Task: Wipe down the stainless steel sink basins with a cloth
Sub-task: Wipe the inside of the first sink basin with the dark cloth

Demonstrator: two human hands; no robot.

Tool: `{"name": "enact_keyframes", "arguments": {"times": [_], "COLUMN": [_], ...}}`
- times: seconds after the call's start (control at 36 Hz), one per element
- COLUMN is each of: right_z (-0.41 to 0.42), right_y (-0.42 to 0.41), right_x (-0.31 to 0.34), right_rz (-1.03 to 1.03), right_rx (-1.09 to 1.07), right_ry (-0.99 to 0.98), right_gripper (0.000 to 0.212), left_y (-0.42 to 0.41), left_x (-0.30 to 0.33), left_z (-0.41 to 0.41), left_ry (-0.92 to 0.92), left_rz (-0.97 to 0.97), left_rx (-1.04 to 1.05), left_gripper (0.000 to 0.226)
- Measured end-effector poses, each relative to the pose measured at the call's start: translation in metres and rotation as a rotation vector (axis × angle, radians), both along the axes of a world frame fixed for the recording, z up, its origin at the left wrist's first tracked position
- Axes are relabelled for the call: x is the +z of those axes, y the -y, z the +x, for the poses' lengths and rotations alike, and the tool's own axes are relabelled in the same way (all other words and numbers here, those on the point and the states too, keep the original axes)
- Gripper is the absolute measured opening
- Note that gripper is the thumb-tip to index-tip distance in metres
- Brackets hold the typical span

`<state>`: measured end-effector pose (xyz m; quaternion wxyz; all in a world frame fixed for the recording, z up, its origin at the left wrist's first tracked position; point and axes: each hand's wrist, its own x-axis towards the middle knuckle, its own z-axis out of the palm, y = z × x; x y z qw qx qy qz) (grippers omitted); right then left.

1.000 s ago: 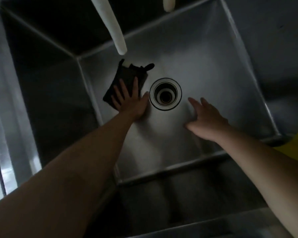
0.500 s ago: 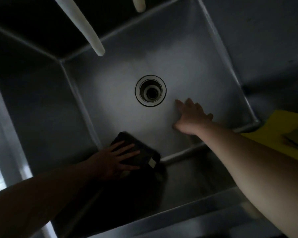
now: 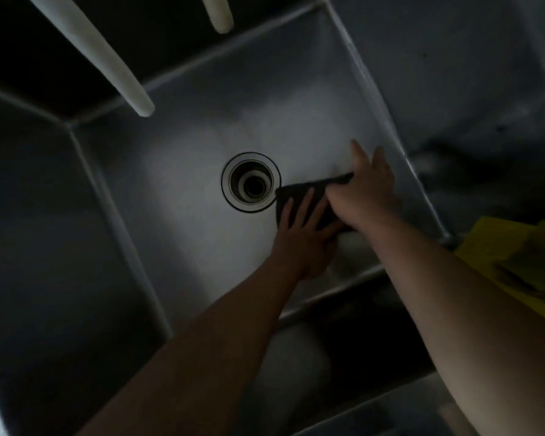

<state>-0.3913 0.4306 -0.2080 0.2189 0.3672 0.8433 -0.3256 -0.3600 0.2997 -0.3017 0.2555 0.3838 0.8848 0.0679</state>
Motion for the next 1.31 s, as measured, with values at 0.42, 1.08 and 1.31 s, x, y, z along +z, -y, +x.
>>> {"name": "enact_keyframes", "arguments": {"times": [0.42, 1.08, 1.31], "right_z": [0.029, -0.039, -0.100], "right_y": [0.017, 0.065, 0.109], "right_x": [-0.054, -0.101, -0.099], "right_rz": [0.163, 0.376, 0.293], "right_rx": [0.414, 0.279, 0.788], "right_ry": [0.241, 0.016, -0.087], "right_gripper": [0.081, 0.084, 0.068], "left_y": [0.105, 0.166, 0.164], "left_x": [0.066, 0.018, 0.010], "left_z": [-0.007, 0.039, 0.040], "left_ry": [0.100, 0.372, 0.363], "left_rz": [-0.151, -0.166, -0.179], "left_rx": [0.760, 0.966, 0.977], "left_gripper": [0.065, 0.083, 0.085]}}
